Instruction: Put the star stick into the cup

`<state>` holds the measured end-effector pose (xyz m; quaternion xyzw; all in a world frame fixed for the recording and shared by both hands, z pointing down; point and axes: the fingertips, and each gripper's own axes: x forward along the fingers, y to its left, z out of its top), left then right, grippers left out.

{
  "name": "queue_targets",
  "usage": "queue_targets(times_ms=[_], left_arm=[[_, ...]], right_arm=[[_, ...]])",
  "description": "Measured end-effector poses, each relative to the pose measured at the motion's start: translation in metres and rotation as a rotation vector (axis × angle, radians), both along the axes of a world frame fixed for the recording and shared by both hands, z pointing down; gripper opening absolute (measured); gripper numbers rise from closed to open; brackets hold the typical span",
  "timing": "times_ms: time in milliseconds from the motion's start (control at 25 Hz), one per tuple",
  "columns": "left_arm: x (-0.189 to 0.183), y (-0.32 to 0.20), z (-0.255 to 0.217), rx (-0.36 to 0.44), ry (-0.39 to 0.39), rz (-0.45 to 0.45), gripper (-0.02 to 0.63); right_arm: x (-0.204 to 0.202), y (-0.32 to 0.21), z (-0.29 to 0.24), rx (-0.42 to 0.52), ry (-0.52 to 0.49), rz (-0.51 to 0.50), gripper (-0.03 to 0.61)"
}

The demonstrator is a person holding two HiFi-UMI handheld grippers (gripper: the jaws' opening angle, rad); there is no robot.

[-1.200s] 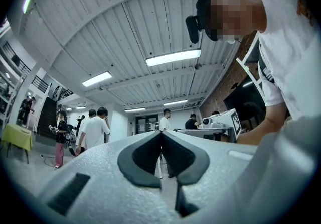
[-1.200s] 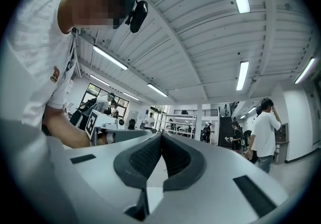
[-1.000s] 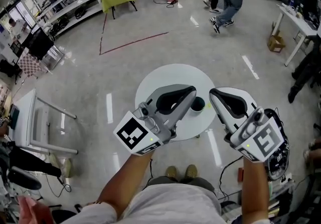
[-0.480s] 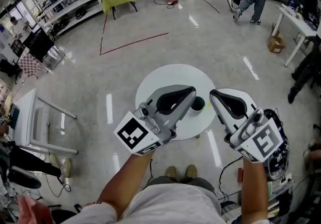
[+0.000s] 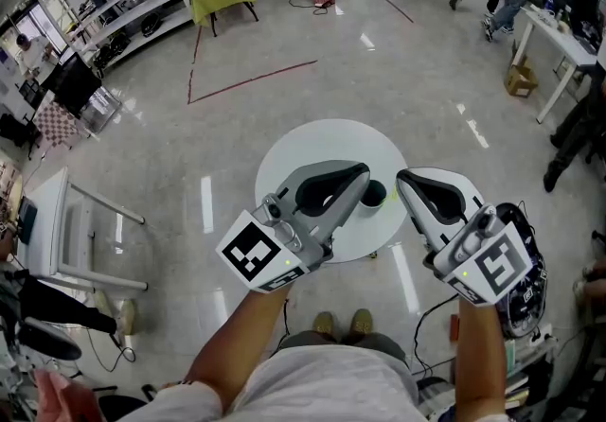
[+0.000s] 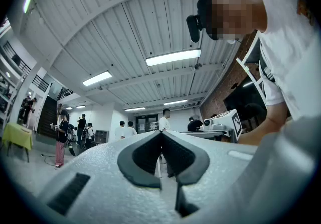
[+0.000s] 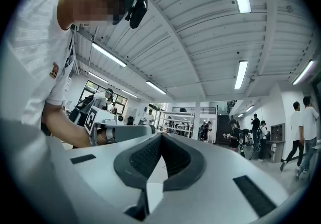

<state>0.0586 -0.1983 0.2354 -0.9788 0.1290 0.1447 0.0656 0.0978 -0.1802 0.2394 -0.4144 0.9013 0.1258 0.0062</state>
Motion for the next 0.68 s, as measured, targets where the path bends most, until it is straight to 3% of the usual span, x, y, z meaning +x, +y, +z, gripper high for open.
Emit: queue_targets(times_ms=[680], left_arm=[[0.002, 0.002, 0.0022, -0.01, -0.008, -0.007, 0.015]], right_arm=[[0.0068, 0.0009, 0.0016, -0.01, -0.005, 0.009, 0.011]])
